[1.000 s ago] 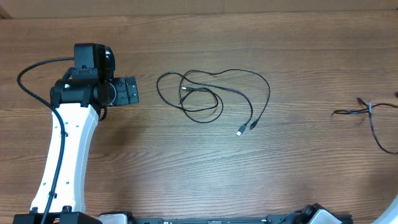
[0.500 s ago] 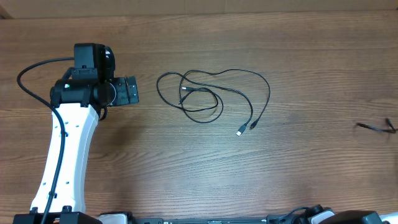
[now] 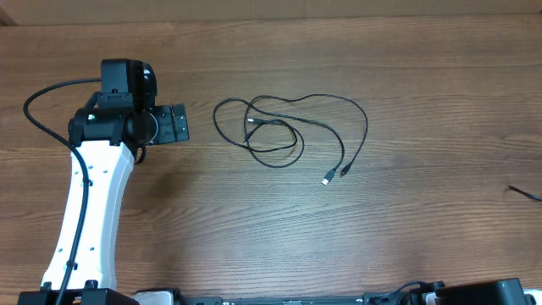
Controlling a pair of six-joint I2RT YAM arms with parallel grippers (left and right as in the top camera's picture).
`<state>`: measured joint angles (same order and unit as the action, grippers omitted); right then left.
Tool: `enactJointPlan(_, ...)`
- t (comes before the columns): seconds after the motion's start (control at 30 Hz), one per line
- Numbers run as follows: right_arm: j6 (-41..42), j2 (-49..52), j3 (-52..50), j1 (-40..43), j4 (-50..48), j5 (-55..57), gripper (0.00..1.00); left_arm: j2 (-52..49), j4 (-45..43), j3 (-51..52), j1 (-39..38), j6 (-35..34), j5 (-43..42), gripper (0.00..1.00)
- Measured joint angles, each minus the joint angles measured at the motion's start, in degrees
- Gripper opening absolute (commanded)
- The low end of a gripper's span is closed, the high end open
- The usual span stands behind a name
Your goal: Untangle cables
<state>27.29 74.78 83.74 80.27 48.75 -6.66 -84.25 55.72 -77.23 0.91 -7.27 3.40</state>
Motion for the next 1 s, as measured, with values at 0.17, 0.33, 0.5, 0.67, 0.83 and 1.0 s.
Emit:
enactJointPlan(0.17, -0.1, 0.2, 0.0, -0.1, 0.0, -0.4, 0.04, 0.0, 0.0, 0.0, 0.0, 0.0, 0.0, 1.0)
enactJointPlan(0.33, -1.3, 2.4, 0.0, 0.0, 0.6, 1.9, 0.04, 0.0, 0.0, 0.0, 0.0, 0.0, 0.0, 1.0)
enactJointPlan(0.5, -1.6, 2.2, 0.0, 2.8, 0.3, 7.2, 0.04, 0.0, 0.0, 0.0, 0.0, 0.0, 0.0, 1.0)
enactJointPlan(0.67, -1.7, 0.3, 0.0, 4.5, 0.6, 9.3, 0.04, 0.0, 0.0, 0.0, 0.0, 0.0, 0.0, 0.99)
enactJointPlan(0.83, -1.7, -1.7, 0.0, 4.4, 0.9, 9.7, 0.04, 0.0, 0.0, 0.0, 0.0, 0.0, 0.0, 0.99)
enactJointPlan(1.0, -1.8, -1.7, 0.0, 3.9, 1.0, 7.0, 0.04, 0.0, 0.0, 0.0, 0.0, 0.0, 0.0, 1.0)
